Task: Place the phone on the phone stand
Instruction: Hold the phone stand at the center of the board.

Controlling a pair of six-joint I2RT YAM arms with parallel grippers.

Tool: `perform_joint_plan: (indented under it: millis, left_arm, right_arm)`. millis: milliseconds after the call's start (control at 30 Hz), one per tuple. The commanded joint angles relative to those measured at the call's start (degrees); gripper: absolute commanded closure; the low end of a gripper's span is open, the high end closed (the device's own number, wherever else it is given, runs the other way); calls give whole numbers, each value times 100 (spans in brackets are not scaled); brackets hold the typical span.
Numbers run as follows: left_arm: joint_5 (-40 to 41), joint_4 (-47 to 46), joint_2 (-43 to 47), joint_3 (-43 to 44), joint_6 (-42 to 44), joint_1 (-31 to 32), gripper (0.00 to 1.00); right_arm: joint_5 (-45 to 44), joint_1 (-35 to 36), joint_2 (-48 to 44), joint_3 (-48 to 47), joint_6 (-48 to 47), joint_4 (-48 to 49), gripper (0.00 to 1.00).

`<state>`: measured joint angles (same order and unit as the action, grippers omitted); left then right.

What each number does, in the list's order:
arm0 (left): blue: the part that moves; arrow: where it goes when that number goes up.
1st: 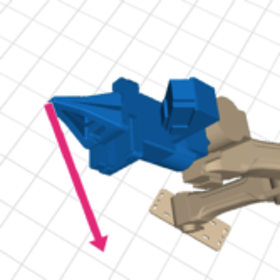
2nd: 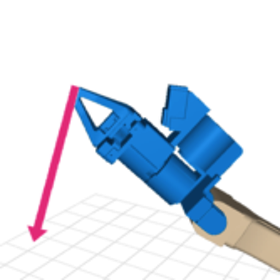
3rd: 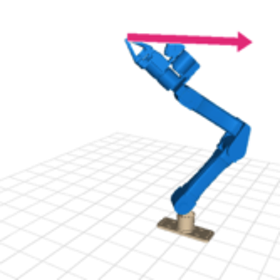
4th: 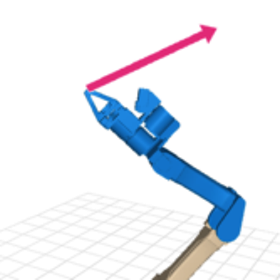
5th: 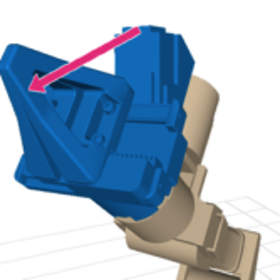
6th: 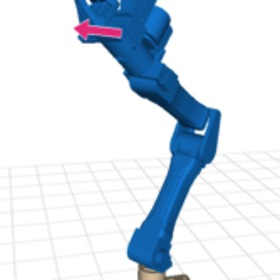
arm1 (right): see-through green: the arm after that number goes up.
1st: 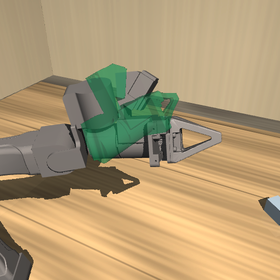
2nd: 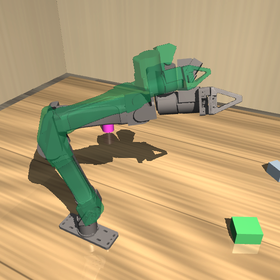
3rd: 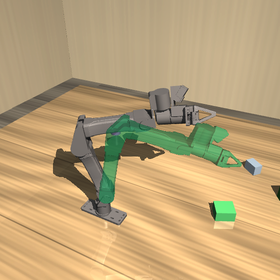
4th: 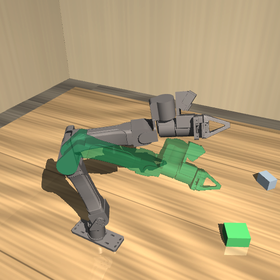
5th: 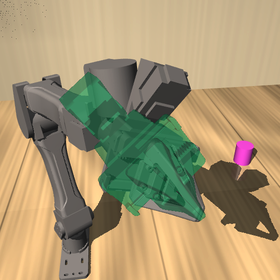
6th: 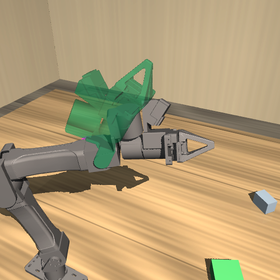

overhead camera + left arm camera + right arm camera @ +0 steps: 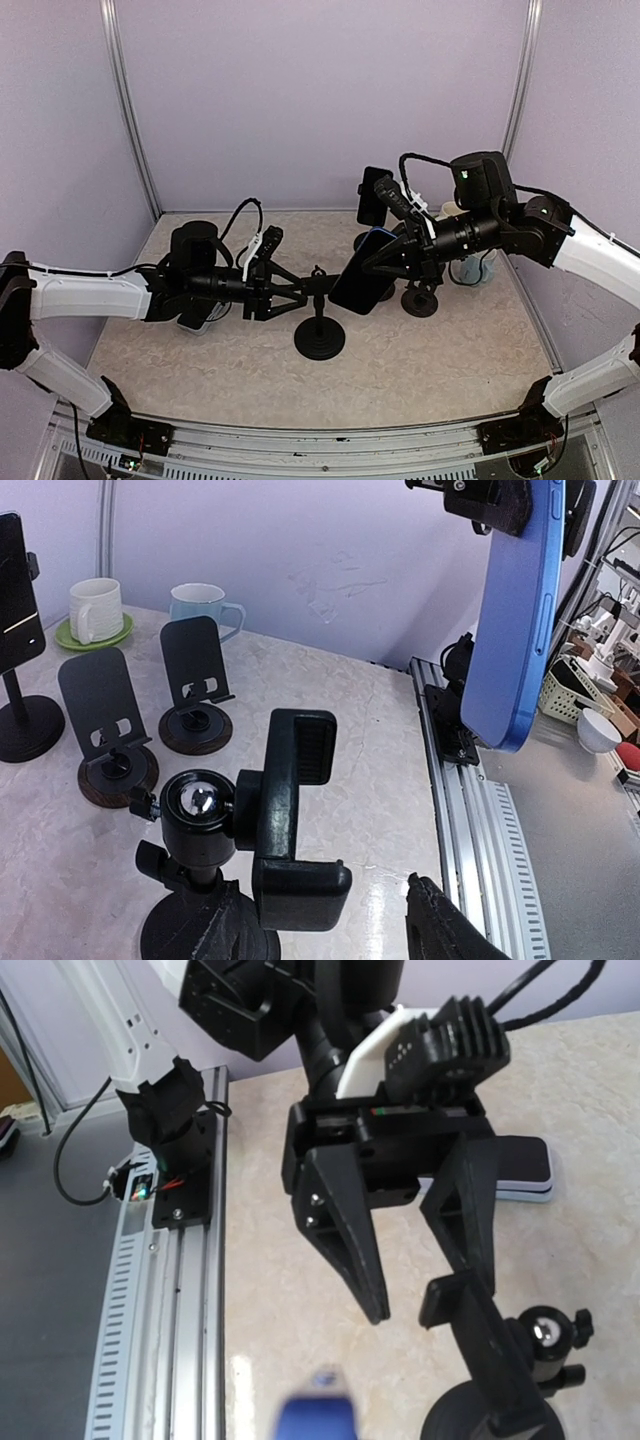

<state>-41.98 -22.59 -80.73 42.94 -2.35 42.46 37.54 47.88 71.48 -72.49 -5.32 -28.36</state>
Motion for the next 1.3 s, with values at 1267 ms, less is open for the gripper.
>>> perform_joint_plan:
  millis: [1267]
  left_arm:
    - [-596, 46, -306, 371, 333, -106, 57]
  right_arm:
    - [278, 44, 55, -42, -37, 379, 100]
